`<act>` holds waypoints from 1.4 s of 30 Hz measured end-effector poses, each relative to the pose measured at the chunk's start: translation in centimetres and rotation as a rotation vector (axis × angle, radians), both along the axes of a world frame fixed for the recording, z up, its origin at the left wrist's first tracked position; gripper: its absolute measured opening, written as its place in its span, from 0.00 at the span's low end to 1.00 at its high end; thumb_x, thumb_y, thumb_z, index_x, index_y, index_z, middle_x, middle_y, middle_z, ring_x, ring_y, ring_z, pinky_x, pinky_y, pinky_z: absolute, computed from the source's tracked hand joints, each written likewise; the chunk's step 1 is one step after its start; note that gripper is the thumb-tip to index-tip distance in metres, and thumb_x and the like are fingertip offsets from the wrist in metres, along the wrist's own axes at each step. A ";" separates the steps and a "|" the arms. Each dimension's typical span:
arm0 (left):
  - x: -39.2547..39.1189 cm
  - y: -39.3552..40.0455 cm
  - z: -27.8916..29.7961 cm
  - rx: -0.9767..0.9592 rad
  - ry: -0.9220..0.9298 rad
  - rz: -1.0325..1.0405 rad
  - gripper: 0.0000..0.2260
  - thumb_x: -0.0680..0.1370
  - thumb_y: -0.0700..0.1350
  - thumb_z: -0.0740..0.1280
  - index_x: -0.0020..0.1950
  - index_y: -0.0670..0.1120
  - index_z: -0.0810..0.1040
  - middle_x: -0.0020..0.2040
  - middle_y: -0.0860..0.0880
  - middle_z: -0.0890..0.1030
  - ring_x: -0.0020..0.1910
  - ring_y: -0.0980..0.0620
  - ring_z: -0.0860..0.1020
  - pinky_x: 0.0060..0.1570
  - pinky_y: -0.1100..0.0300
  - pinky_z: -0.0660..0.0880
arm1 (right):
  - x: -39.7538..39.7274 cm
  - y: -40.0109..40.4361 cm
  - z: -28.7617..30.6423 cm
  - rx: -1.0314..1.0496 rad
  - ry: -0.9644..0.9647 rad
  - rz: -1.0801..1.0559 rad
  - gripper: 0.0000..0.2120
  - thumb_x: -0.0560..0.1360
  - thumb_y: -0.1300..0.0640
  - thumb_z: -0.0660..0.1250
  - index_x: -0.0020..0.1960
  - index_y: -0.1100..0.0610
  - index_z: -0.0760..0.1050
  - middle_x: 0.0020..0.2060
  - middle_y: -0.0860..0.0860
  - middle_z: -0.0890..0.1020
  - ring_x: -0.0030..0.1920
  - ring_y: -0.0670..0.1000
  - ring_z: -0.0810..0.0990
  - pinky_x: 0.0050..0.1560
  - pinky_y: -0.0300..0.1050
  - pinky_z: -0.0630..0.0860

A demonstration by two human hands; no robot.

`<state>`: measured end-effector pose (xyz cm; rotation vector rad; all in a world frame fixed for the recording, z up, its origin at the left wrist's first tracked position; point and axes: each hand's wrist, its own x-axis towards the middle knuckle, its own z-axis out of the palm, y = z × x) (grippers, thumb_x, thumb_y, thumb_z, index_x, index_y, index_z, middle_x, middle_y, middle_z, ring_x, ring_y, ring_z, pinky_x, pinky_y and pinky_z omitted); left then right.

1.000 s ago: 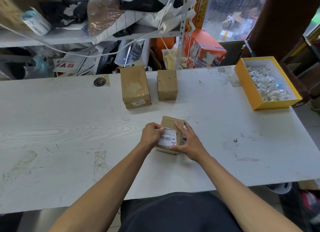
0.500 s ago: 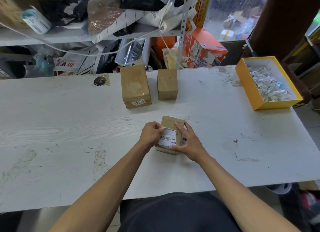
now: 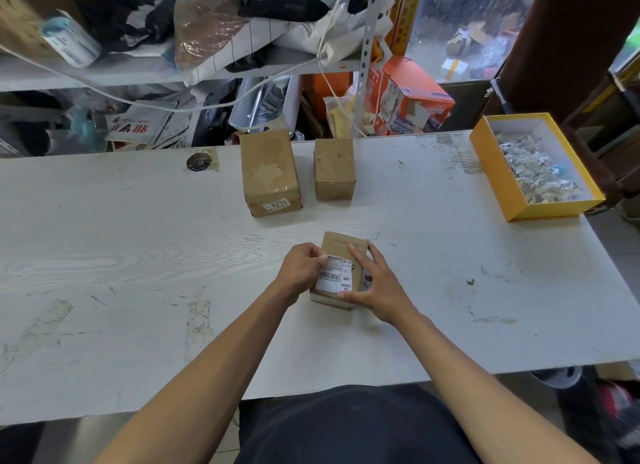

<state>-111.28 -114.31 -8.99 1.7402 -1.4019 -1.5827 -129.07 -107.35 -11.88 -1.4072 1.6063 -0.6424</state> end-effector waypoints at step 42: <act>0.9 0.1 0.4 -0.394 -0.019 -0.311 0.12 0.78 0.32 0.63 0.43 0.49 0.73 0.57 0.48 0.78 0.57 0.49 0.77 0.52 0.64 0.73 | 0.1 -0.1 0.4 -0.009 -0.035 -0.027 0.47 0.64 0.48 0.81 0.76 0.41 0.59 0.79 0.45 0.49 0.76 0.47 0.59 0.73 0.52 0.65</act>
